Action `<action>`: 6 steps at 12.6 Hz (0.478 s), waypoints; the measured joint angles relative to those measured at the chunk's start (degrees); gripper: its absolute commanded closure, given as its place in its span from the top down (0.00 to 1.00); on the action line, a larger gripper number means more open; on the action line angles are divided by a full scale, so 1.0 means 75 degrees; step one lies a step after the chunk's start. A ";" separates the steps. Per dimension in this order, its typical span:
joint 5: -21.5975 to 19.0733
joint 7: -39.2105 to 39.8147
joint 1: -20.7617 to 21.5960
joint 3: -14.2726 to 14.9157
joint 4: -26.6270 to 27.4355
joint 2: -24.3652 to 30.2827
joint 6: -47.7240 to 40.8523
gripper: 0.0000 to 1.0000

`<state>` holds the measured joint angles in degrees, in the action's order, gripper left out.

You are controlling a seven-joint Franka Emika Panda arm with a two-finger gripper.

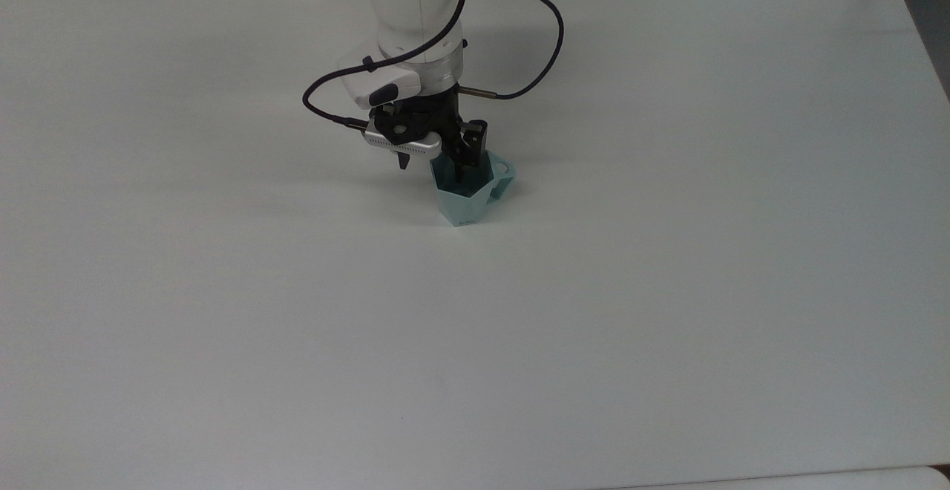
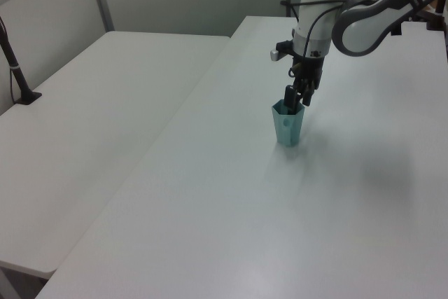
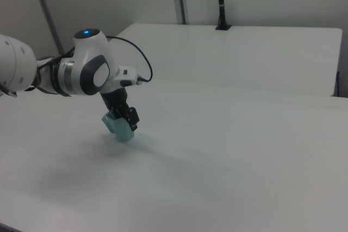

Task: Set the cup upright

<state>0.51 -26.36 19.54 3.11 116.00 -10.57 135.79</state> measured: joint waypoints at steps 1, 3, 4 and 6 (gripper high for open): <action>0.0000 0.0015 -0.0017 0.0003 -0.0085 0.0018 -0.0082 1.00; 0.0000 0.0030 -0.0025 0.0003 -0.0154 0.0027 -0.0106 1.00; 0.0000 0.0035 -0.0026 0.0003 -0.0184 0.0032 -0.0107 1.00; 0.0000 0.0036 -0.0034 0.0003 -0.0268 0.0078 -0.0149 1.00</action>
<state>0.51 -26.09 19.28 3.13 113.99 -9.98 134.68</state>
